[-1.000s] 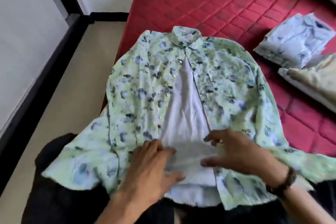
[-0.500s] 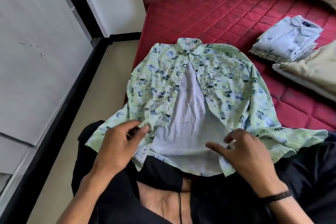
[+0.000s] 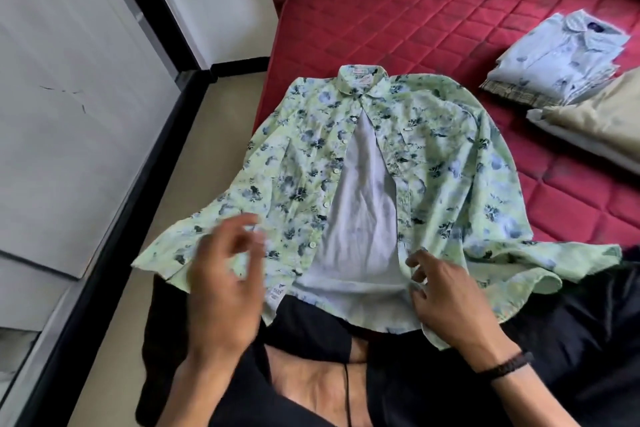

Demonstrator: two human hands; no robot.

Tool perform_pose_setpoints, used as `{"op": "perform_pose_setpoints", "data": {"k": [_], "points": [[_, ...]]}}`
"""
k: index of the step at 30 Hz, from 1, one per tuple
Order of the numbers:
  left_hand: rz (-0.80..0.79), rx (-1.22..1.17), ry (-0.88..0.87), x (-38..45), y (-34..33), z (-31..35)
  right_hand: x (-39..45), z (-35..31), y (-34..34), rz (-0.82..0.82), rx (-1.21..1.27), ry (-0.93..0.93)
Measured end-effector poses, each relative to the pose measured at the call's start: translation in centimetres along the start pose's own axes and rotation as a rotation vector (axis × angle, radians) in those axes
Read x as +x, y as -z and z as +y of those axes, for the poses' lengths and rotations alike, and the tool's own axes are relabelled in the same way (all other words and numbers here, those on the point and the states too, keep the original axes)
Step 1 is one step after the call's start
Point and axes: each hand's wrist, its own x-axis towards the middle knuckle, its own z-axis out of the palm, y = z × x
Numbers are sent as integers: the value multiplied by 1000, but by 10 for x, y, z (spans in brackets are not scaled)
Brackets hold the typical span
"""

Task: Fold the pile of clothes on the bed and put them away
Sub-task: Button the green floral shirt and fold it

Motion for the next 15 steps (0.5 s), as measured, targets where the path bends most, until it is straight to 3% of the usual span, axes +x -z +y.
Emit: {"op": "perform_pose_setpoints", "data": {"k": [2, 7, 8, 11, 15], "points": [[-389, 249, -91, 5, -34, -6, 3, -1, 0, -5, -12, -57], [-1057, 803, 218, 39, -79, -13, -3, 5, 3, -30, -124, -153], [-1081, 893, 219, 38, -79, -15, -4, 6, 5, -40, -153, -160], [-912, 893, 169, 32, -67, -21, -8, 3, 11, -98, -87, -123], [-647, 518, 200, 32, -39, -9, -14, -19, 30, -9, 168, -11]]}}
